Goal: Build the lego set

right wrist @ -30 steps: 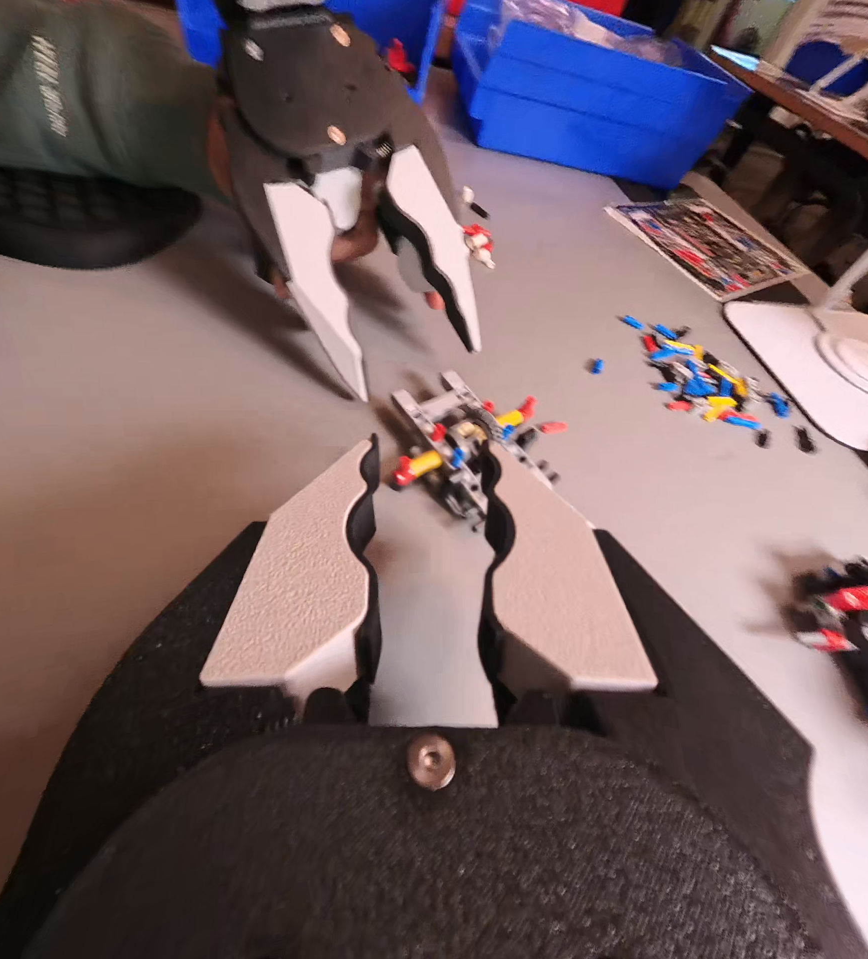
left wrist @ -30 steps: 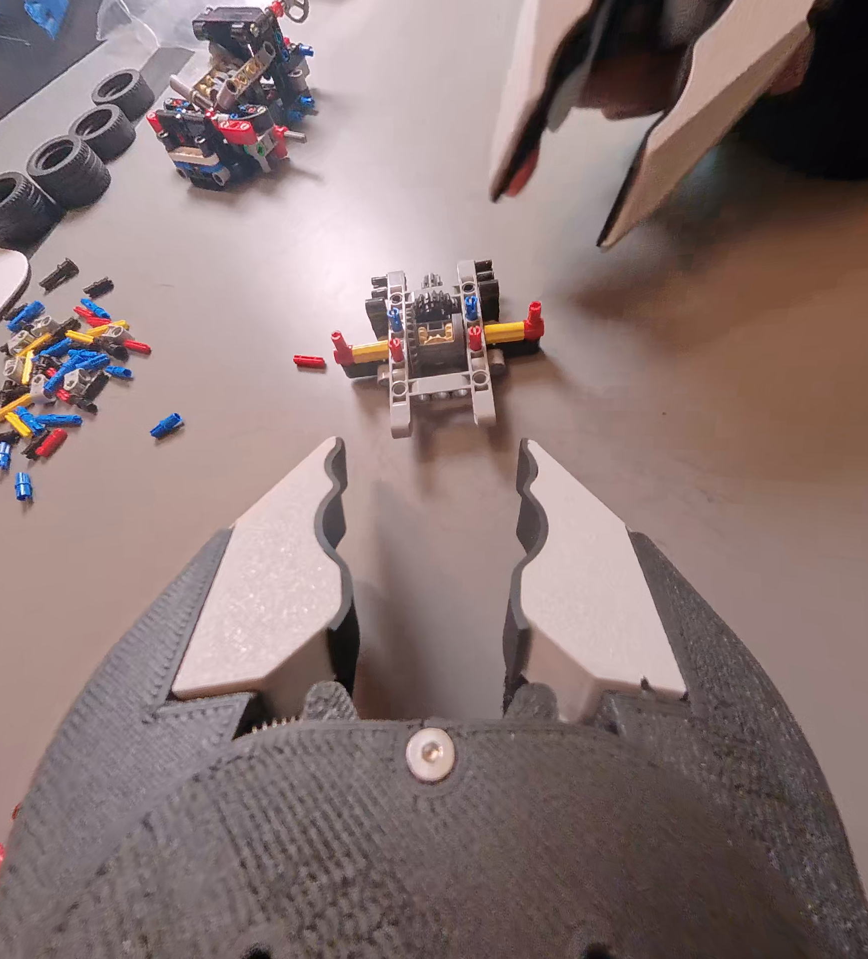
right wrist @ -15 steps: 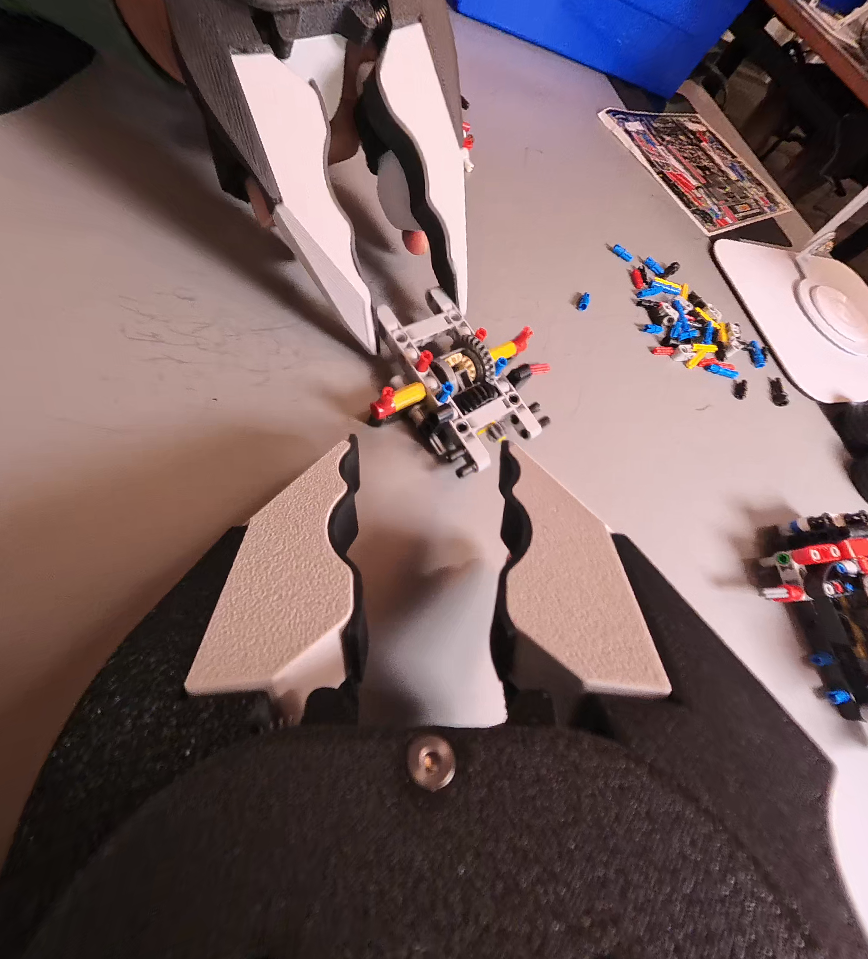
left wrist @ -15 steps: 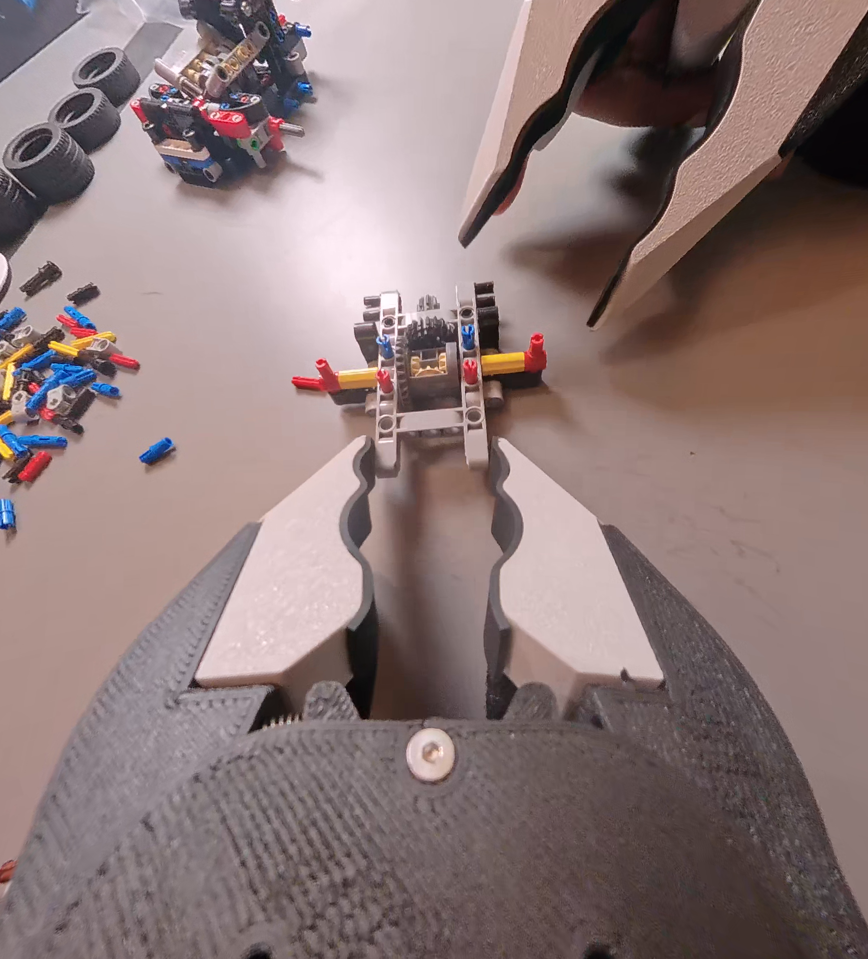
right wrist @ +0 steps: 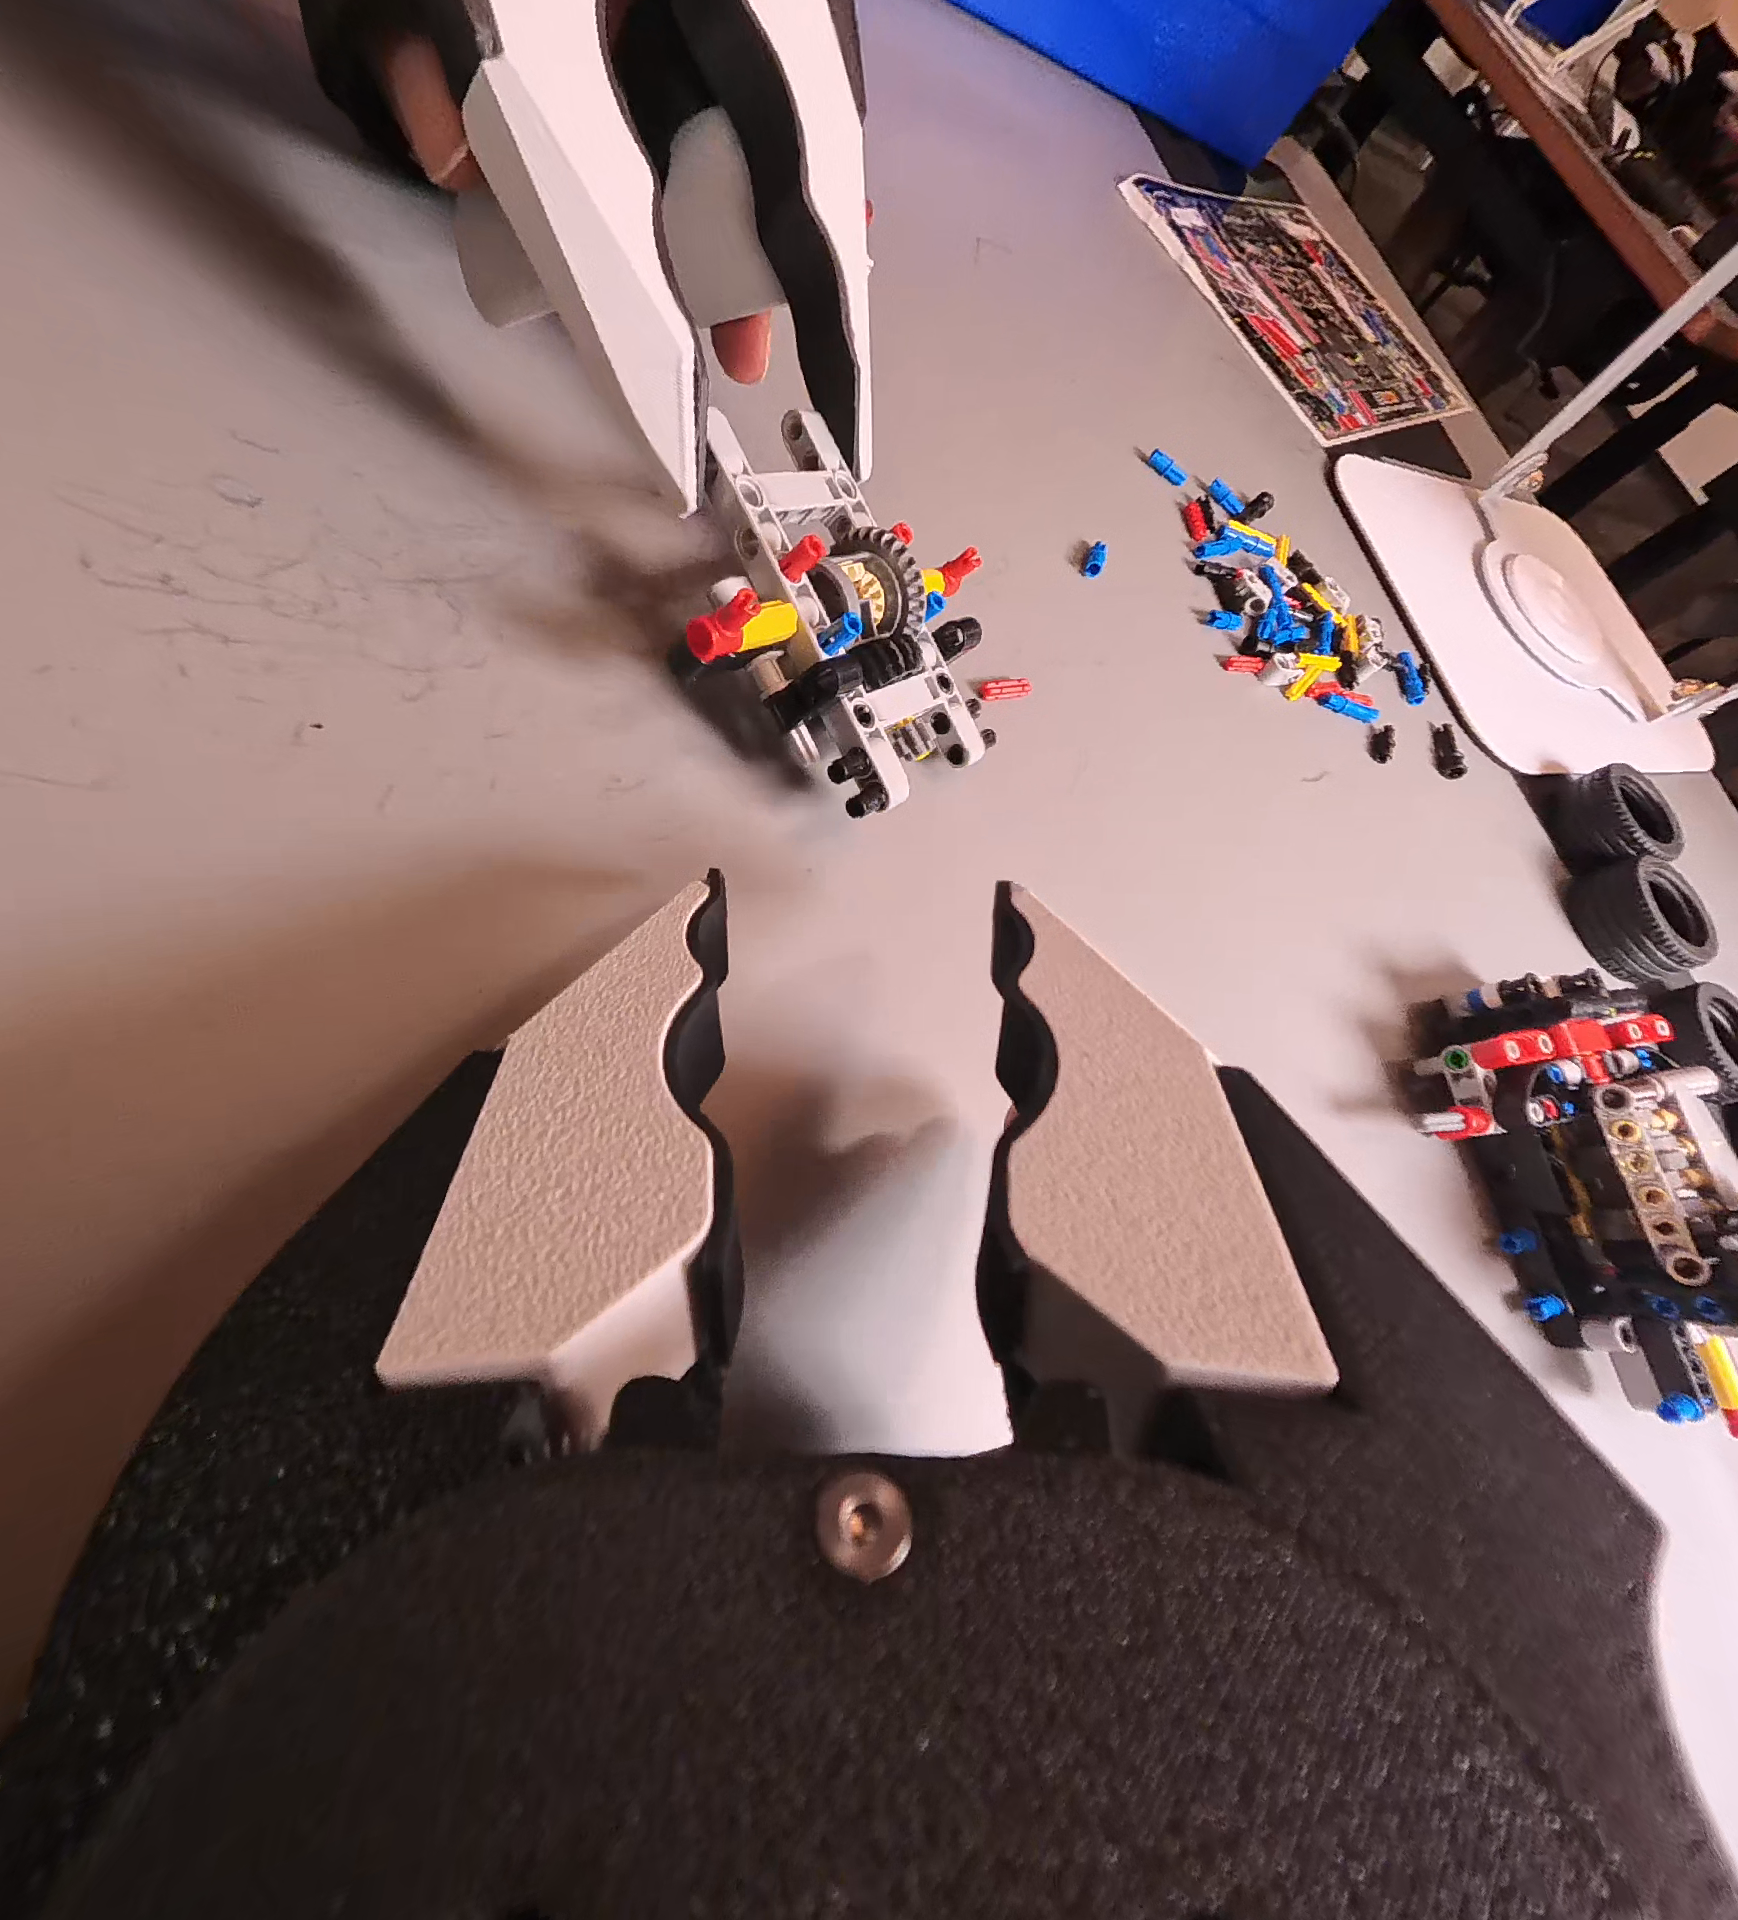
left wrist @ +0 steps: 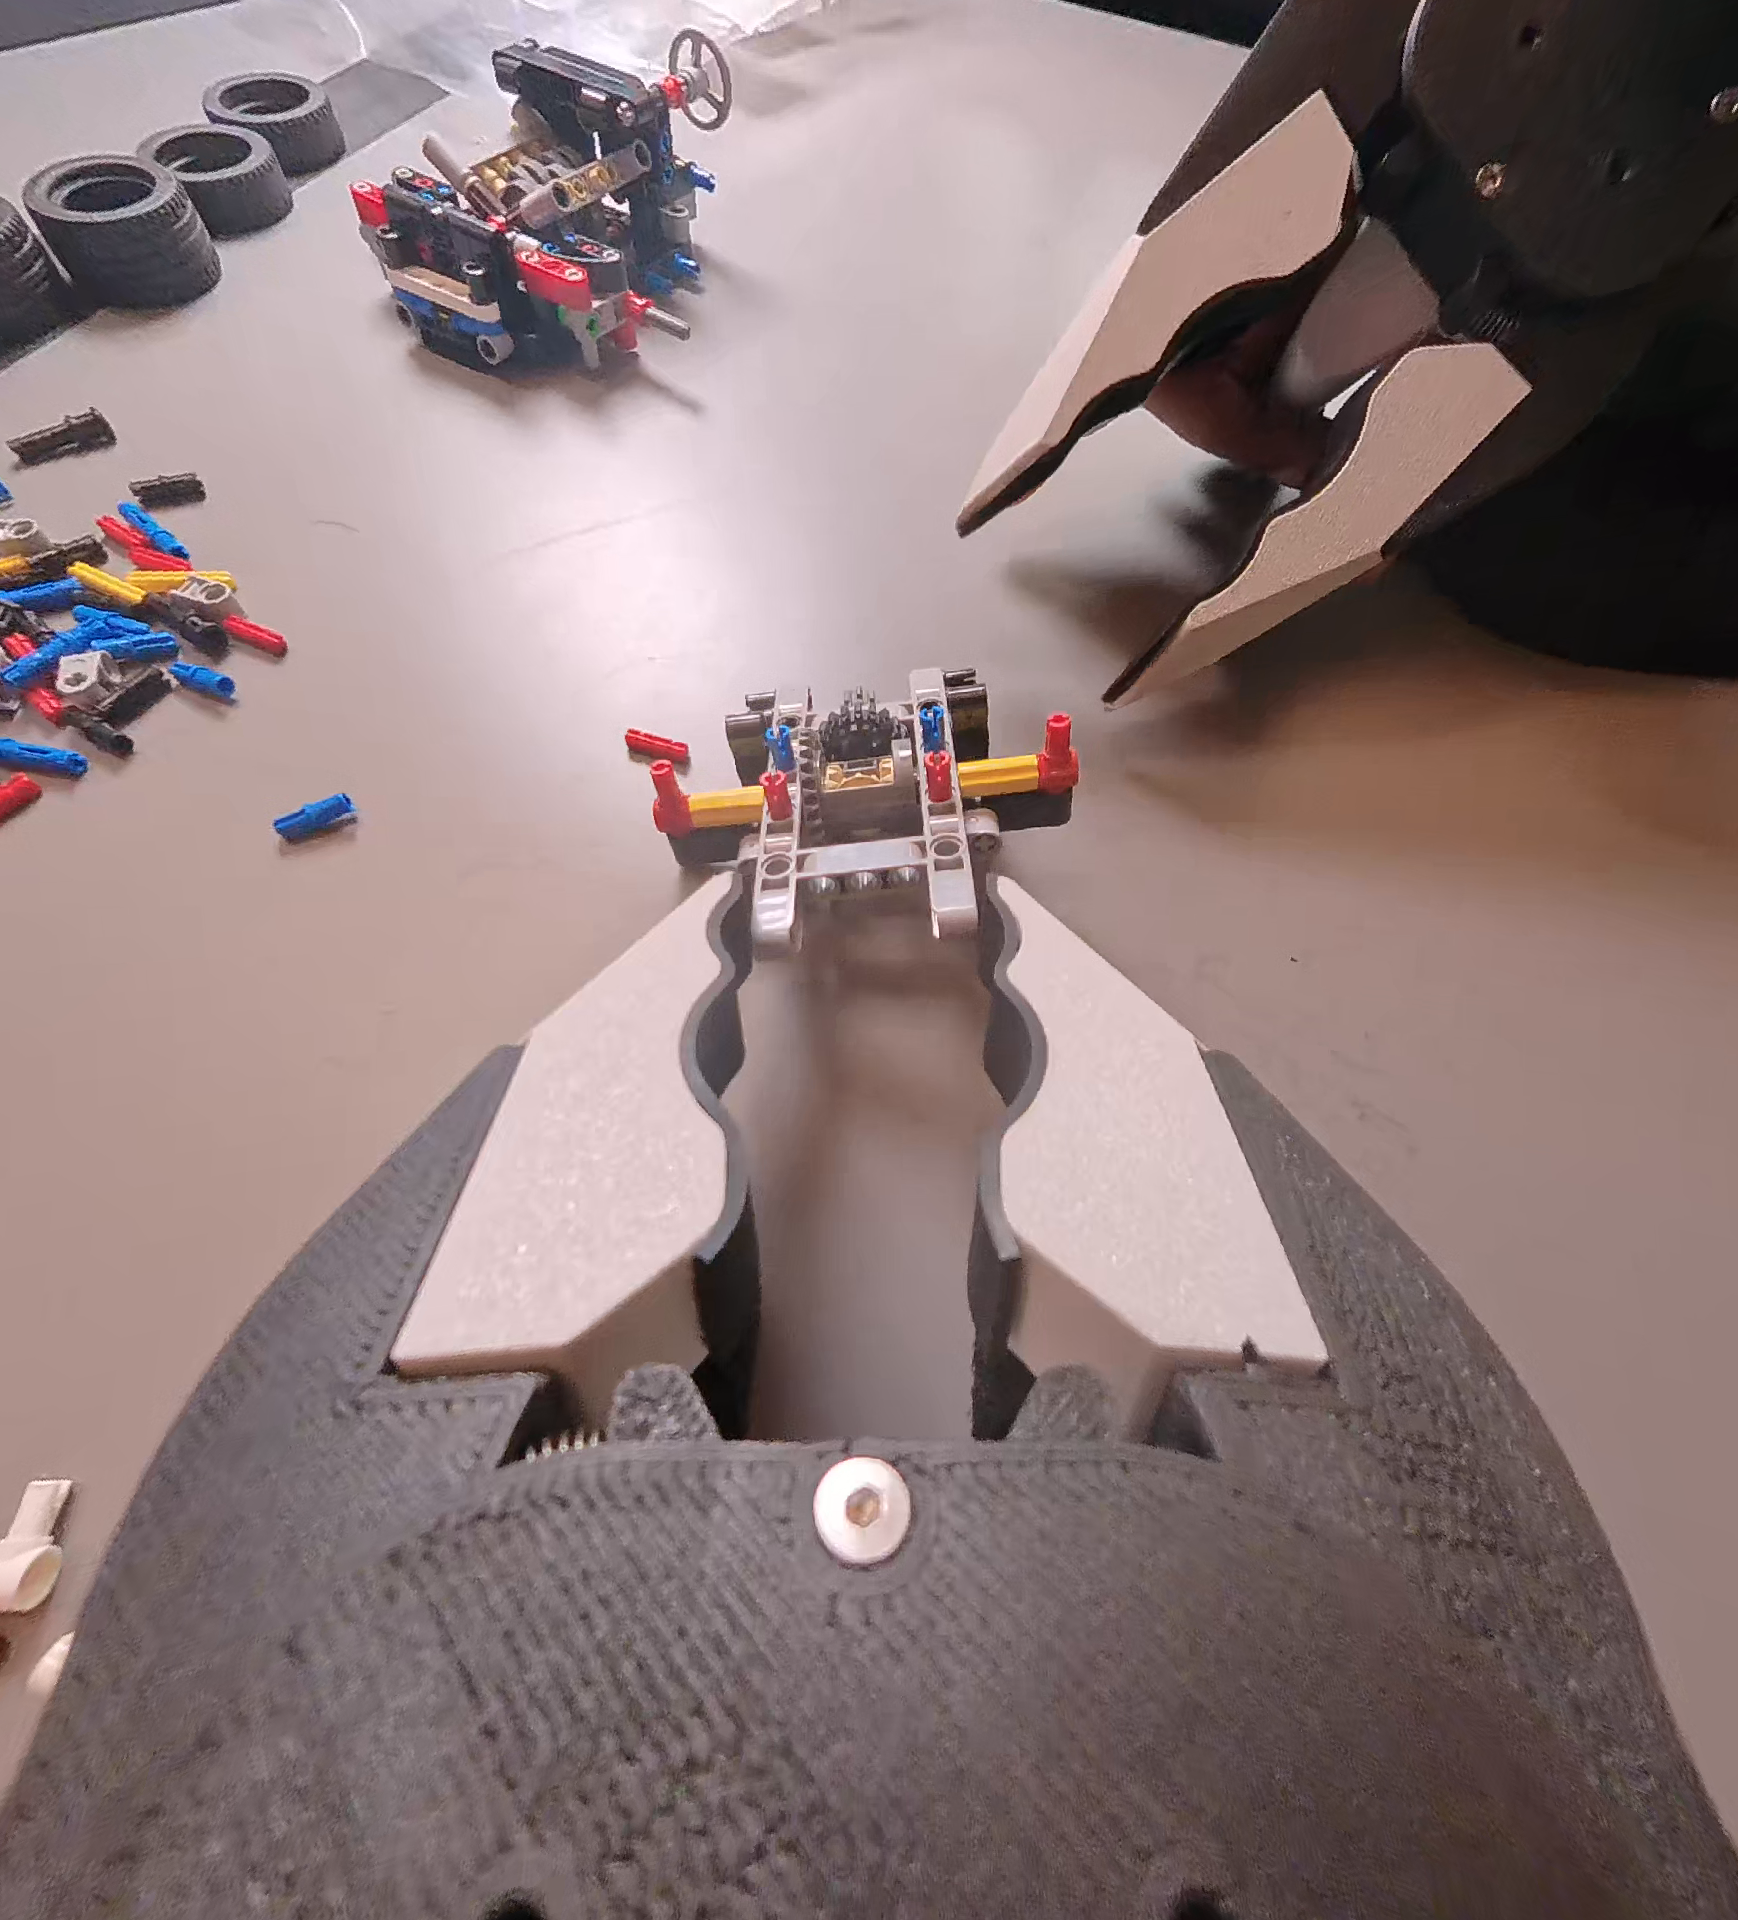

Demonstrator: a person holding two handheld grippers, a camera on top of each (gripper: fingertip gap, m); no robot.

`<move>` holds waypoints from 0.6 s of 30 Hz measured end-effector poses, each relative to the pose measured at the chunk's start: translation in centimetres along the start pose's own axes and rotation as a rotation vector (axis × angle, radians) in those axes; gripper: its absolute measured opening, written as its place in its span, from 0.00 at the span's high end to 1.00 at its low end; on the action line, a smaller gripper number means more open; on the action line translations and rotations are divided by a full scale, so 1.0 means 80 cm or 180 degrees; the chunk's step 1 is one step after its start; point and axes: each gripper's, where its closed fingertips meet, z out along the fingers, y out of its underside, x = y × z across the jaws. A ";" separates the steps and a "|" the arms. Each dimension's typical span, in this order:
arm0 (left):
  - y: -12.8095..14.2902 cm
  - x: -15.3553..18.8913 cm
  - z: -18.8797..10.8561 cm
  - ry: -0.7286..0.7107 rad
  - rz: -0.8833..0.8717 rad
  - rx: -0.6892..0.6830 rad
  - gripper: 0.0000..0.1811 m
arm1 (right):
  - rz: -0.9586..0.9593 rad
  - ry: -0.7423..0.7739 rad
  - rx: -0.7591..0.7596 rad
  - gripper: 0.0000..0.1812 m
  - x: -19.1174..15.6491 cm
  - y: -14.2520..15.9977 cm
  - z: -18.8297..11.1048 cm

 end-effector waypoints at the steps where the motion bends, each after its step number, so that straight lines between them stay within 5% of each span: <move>1: 0.001 0.001 0.000 0.0002 0.0011 -0.0007 0.77 | -0.0015 0.0004 -0.0010 0.72 0.000 0.000 0.001; 18: 0.004 0.013 -0.002 0.0090 0.0063 -0.0038 0.77 | -0.0277 0.0042 0.0039 0.77 -0.013 -0.011 0.007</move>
